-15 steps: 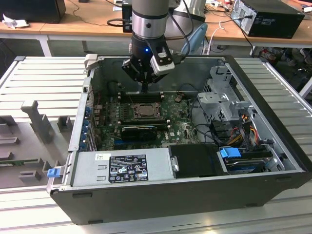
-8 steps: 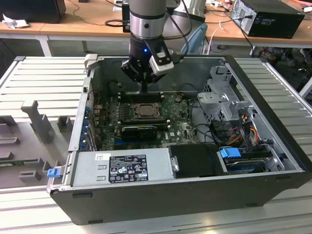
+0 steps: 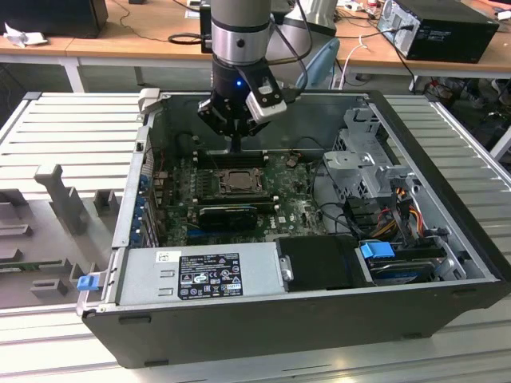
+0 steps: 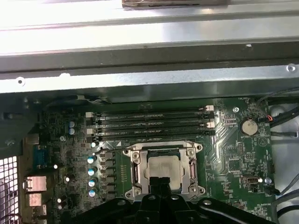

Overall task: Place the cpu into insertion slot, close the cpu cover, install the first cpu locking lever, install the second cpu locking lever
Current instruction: 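Install the first cpu locking lever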

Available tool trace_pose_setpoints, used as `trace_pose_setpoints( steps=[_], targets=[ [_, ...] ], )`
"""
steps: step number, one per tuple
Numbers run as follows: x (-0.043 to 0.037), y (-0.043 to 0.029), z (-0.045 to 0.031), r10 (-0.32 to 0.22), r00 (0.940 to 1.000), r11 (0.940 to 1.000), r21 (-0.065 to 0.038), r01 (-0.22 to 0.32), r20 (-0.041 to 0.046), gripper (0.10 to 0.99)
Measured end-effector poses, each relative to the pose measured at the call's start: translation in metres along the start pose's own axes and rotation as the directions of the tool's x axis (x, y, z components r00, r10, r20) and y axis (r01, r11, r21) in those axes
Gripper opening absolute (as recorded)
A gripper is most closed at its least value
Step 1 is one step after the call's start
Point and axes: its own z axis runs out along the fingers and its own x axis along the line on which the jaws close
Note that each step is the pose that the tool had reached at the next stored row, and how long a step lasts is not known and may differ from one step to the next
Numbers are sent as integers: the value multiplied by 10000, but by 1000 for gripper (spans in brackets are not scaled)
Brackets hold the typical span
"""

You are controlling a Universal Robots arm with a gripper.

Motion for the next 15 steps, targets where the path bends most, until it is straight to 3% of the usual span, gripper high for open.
trace_pose_setpoints(
  steps=[2,12,15],
  targets=[
    [10,-1,7,-644,9979,9979,-3,644,-30,106],
    [365,-12,30,-673,9977,9977,-5,673,37,106],
    [514,-16,51,-674,9977,9977,-9,674,52,106]
  ],
)
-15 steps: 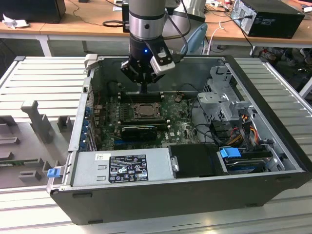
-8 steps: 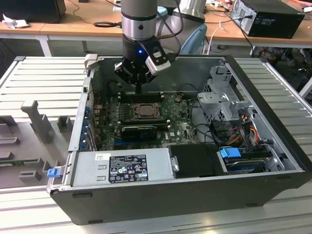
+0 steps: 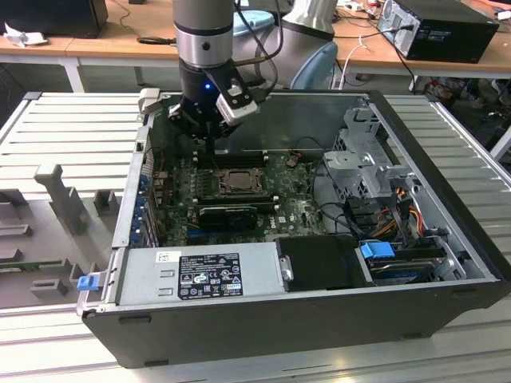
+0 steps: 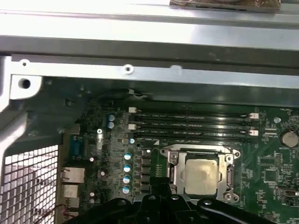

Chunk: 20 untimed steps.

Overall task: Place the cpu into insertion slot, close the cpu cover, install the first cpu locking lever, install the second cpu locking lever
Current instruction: 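Install the first cpu locking lever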

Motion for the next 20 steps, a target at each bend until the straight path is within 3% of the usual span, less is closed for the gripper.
trace_pose_setpoints(
  steps=[3,8,13,20],
  targets=[
    [114,35,49,1,10000,10000,0,-1,1,106],
    [157,181,100,0,10000,10000,0,0,0,106],
    [134,304,154,-1,10000,10000,-1,1,-11,106],
    [25,301,174,2,10000,10000,-1,-2,-23,106]
  ],
)
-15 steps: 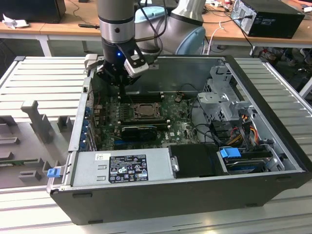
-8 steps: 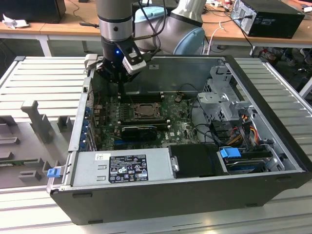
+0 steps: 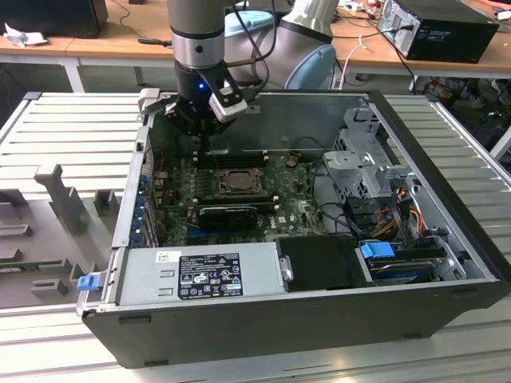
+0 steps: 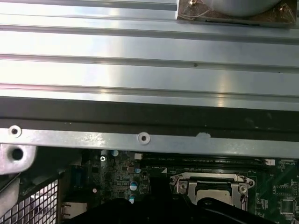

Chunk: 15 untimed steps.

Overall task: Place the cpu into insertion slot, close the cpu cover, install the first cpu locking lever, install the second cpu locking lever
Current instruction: 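Install the first cpu locking lever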

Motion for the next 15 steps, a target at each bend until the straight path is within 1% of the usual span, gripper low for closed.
trace_pose_setpoints(
  steps=[5,6,8,12,13,14,15],
  targets=[
    [-95,-4,6,0,10000,10000,0,0,0,106],
    [-135,-6,8,1,10000,10000,0,-1,-1,106],
    [-232,-10,16,3,10000,10000,0,-3,-15,106],
    [-440,-20,42,6,10000,10000,-2,-6,-90,106],
    [-528,-24,55,5,10000,10000,-5,-5,-96,106],
    [-563,-27,58,4,10000,9999,-104,-5,-94,106],
    [-577,-27,62,4,10000,9996,-266,-6,-86,106]
  ],
)
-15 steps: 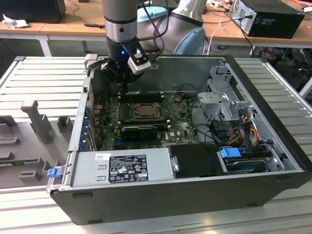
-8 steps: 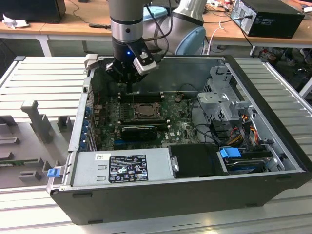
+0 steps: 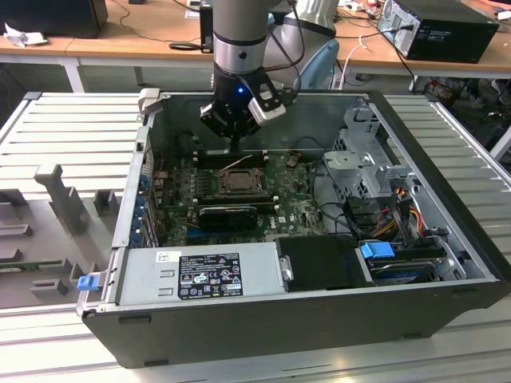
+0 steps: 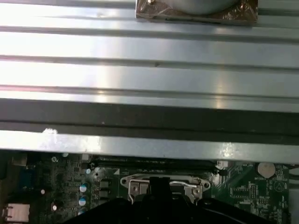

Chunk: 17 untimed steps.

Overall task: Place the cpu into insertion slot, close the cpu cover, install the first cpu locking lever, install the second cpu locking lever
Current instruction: 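Install the first cpu locking lever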

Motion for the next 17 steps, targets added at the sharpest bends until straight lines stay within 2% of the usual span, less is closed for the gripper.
trace_pose_setpoints(
  steps=[1,3,4,6,9,17],
  targets=[
    [-7,-2,21,0,10000,10000,-69,0,6,106],
    [-12,-6,68,0,10000,10000,-66,0,13,106],
    [-12,-7,74,-1,10000,10000,-66,1,48,106],
    [-13,-8,94,-19,9998,10000,-60,20,216,106],
    [-52,1,186,-36,9998,10000,-58,37,218,106],
    [-146,12,261,-58,9997,10000,-58,60,217,106]
  ],
)
